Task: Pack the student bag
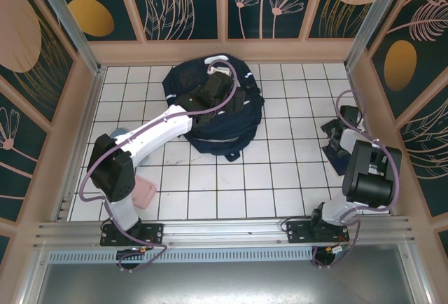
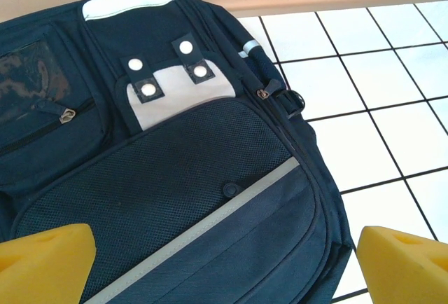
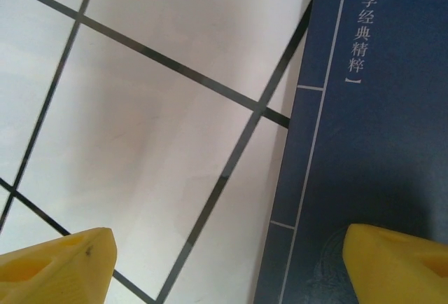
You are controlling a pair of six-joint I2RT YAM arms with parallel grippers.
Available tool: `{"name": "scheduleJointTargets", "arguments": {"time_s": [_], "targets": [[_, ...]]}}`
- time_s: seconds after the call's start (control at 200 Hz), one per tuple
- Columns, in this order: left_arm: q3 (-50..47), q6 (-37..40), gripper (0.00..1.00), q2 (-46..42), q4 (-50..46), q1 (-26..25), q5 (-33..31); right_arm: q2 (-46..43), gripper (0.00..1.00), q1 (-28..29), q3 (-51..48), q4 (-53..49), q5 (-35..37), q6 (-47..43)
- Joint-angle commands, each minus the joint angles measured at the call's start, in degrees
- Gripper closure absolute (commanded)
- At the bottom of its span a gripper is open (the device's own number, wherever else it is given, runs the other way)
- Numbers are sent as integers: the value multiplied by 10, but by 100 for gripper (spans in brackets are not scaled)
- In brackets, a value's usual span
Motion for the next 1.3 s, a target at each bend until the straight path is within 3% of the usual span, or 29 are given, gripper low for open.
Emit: {"name": "scheduleJointTargets", "arguments": {"time_s": [0.0, 0.365, 0.49, 0.561, 0.771, 0.946, 1.181, 1.296], "targets": [[6, -13, 4, 11, 13, 2, 4, 25, 15, 29, -10, -6, -81, -4], [37, -18, 3, 50, 3, 3, 28, 35, 19, 252, -18, -6, -174, 15], [41, -22, 4, 59, 3, 2, 40, 2, 21, 295, -37, -5, -197, 14], [44, -29, 4, 65, 4, 2, 55, -32, 20, 301, -36, -9, -192, 2], [73, -62, 9, 99, 1, 1, 135, -73, 18, 263, 15, -49, -83, -29], [88, -109, 17, 126, -1, 0, 203, 10, 21, 215, 69, -62, -101, -60], [78, -115, 20, 133, -14, -1, 216, 44, 22, 240, 47, -40, -122, -68], [67, -122, 22, 132, -7, -1, 228, 36, 26, 258, 12, -23, -171, -68]]}}
